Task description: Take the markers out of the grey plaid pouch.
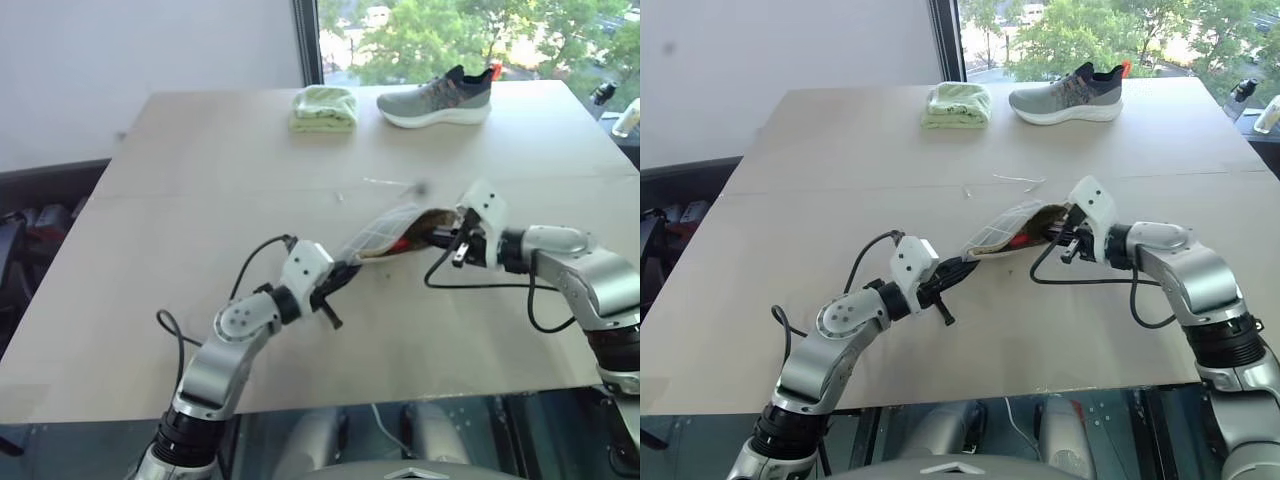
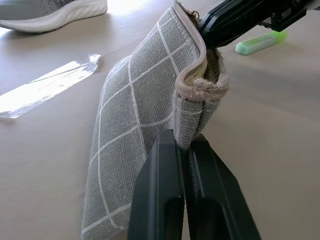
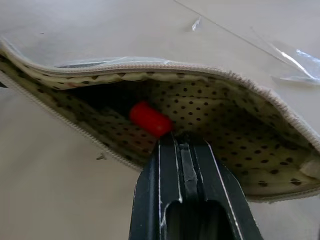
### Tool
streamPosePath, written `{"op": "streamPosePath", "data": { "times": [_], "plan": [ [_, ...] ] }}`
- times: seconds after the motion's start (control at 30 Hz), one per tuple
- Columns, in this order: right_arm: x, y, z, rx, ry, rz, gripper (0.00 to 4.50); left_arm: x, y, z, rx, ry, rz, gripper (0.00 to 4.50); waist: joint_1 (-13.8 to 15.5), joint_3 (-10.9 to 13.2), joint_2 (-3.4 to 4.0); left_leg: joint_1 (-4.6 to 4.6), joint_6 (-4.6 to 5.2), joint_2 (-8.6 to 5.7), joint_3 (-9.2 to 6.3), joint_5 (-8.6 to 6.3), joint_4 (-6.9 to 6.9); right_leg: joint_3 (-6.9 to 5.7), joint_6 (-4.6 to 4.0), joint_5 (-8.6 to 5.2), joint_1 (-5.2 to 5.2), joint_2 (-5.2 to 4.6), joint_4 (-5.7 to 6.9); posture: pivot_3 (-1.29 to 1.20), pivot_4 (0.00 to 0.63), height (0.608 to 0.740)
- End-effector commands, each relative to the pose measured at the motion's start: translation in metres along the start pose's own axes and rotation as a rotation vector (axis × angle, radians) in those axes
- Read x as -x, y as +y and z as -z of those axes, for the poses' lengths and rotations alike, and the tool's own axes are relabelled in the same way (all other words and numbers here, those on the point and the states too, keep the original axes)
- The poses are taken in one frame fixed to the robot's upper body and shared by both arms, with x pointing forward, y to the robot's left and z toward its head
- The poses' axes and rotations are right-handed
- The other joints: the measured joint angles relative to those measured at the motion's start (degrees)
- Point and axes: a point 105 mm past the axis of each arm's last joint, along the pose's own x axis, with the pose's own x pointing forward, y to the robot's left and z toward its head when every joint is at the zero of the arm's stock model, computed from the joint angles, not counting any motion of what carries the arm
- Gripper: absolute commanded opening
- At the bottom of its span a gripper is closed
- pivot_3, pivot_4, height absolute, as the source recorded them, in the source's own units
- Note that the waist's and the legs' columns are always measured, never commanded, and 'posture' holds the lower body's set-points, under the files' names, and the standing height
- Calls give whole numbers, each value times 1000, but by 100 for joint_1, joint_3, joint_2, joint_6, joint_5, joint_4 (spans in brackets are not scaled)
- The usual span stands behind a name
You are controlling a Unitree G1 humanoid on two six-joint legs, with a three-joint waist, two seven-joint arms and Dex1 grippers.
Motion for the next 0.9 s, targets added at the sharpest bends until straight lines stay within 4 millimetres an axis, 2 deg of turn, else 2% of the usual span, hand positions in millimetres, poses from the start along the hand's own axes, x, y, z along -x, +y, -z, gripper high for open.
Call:
{"op": "streamPosePath", "data": {
  "times": [0.03,0.13,0.2,0.23,0.43,0.6,0.7,0.9],
  "plan": [
    [11,4,-18,61,-25,-16,46,-2,-2,-15,-17,-59,8,0,2,0,0,0,0,0,-1,0,0,0,0,0,0,0,0,0,150,740],
    [4,-1,-8,73,19,26,46,-3,-8,-20,-6,-83,40,0,0,0,0,0,0,-1,0,0,1,-3,0,0,1,0,-1,0,150,740],
    [-2,-2,-3,84,38,27,555,-4,-11,-21,5,-89,63,0,-2,0,0,0,0,0,1,0,1,-2,0,0,0,-2,0,0,150,740],
    [-4,-2,-1,93,52,21,880,-4,-12,-21,8,-88,72,0,-2,0,0,1,0,0,1,0,0,-2,0,0,0,-3,1,0,150,740],
    [-10,2,-3,167,86,-31,3649,-3,-16,-22,28,-85,118,0,-6,0,0,1,0,1,2,0,1,-3,0,0,0,-1,1,0,150,740],
    [-15,14,-2,233,122,-109,3649,-6,-18,-22,37,-83,142,0,0,0,0,1,0,0,-1,0,1,-7,0,0,0,1,0,0,150,740],
    [-22,14,-1,236,126,-93,3649,-9,-20,-22,33,-84,161,0,-4,0,0,0,0,0,0,0,1,-5,0,0,0,-1,-1,0,150,740],
    [-26,19,25,307,234,-145,3649,-12,-23,-22,33,-84,181,0,-5,0,0,0,-1,0,-2,0,1,-7,0,0,0,1,0,0,150,740]
  ]
}}
